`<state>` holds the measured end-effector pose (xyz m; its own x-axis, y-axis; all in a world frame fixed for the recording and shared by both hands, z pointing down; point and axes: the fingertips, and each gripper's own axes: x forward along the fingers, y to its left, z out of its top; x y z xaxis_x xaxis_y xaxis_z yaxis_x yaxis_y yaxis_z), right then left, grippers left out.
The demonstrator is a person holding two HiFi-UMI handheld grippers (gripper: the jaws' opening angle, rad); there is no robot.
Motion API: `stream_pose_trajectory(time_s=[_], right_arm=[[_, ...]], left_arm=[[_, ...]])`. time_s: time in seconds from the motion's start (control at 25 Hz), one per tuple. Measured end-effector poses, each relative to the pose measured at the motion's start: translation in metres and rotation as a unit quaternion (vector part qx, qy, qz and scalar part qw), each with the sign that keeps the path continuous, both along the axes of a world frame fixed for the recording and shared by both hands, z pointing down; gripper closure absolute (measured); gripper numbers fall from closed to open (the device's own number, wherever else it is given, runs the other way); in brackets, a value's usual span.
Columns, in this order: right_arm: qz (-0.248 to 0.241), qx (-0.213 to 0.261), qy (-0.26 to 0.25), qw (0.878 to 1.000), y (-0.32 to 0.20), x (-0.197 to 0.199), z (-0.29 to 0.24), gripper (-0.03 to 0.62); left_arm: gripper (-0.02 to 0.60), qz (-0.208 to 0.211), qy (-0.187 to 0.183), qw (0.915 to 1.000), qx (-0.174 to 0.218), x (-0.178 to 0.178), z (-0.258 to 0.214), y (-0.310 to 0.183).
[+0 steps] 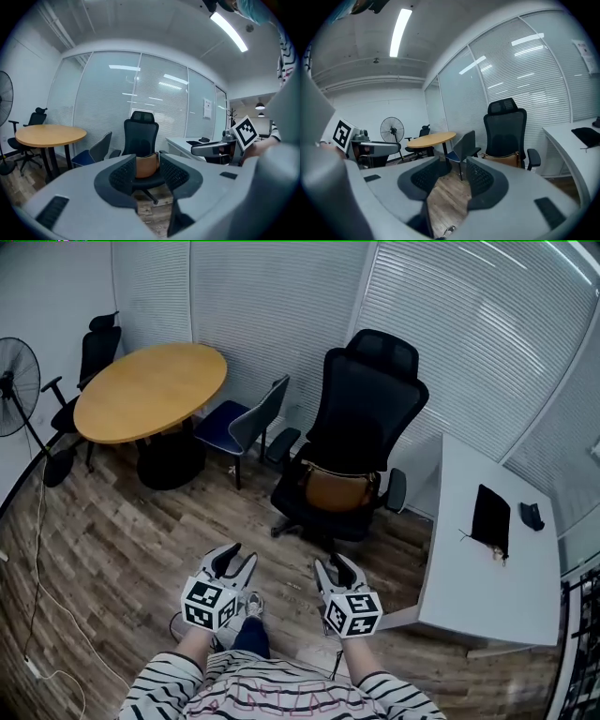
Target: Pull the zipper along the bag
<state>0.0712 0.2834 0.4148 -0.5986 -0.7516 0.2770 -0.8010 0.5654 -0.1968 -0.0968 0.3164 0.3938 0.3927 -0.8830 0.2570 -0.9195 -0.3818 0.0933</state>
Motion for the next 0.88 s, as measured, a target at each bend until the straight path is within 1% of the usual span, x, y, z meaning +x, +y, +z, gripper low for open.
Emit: stream_pose_trajectory(time_s=[0.16,0.28,0.4,0.6,0.72,0.88], right_arm=[[0.014,-0.014,0.008,1.000,-0.044,-0.001,0.010,0.424],[0.029,-0.019,0.012,0.999,-0.081,-0.007,0.012,0.425],[0.051,-0.028,0.012,0.998,-0.116,-0.017,0.013,0.425],[0.073,-0.046,0.002,0.996,-0.166,-0.045,0.023,0.425],[0.088,-0.054,-0.005,0.995,-0.193,-0.059,0.028,0.425],[0.109,-0.070,-0.013,0.992,-0.217,-0.070,0.041,0.425]], left_arm=[[0.448,0.022,0.011,0.9996,-0.014,0.004,0.010,-0.057],[0.448,0.042,0.010,0.9988,-0.023,0.002,0.013,-0.102],[0.449,0.058,0.008,0.9978,-0.032,-0.009,0.014,-0.144],[0.448,0.079,0.002,0.9959,-0.043,-0.035,0.021,-0.202],[0.449,0.091,0.001,0.9946,-0.051,-0.049,0.027,-0.232],[0.448,0.108,0.003,0.9923,-0.061,-0.060,0.039,-0.261]])
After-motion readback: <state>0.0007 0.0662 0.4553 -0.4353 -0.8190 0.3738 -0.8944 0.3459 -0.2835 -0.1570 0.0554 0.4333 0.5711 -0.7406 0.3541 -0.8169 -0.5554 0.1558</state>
